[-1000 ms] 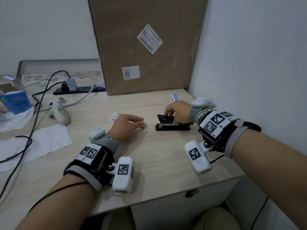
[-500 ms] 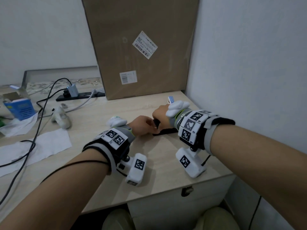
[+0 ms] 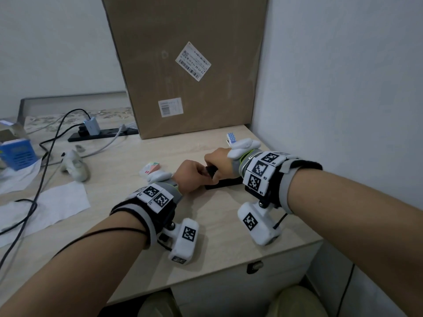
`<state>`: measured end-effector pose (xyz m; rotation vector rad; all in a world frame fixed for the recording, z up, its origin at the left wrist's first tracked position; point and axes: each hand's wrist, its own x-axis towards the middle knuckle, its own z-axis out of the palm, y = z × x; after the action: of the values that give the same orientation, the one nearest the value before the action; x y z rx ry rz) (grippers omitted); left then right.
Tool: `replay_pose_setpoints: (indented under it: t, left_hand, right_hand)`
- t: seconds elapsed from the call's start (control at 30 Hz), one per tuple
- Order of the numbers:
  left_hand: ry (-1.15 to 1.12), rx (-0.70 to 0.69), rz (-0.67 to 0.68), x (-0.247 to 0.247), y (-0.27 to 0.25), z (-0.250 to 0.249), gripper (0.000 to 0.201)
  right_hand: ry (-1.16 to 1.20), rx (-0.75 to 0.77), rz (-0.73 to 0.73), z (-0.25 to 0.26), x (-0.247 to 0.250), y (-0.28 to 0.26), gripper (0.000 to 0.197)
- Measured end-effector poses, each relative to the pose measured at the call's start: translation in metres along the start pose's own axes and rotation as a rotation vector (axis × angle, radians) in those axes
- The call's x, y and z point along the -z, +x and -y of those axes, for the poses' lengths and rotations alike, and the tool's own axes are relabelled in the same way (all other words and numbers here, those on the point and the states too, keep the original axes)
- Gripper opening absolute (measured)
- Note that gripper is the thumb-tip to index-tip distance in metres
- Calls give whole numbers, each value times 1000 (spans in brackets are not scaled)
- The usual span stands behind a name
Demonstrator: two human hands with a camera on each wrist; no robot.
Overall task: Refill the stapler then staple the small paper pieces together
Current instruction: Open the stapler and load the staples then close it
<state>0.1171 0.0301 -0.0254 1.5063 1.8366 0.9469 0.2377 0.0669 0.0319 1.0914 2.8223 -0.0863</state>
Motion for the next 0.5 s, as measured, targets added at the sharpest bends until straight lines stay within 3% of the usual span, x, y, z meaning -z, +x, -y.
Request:
replay_pose_setpoints:
  t: [0.17,0.27,0.5]
  left_hand:
    - [-14,-29,-24,0,-2,-2,29]
    - [3,-23,-21,-1,-2,-1,16]
    - [-6,8,-39,-1,0,-1,14]
  right_hand:
    - [20,10,-3,-7,1,-3,38]
    - [131,0,-109,-18,6,-7,38]
    - [492,-103,-338,-59,16,-29,31]
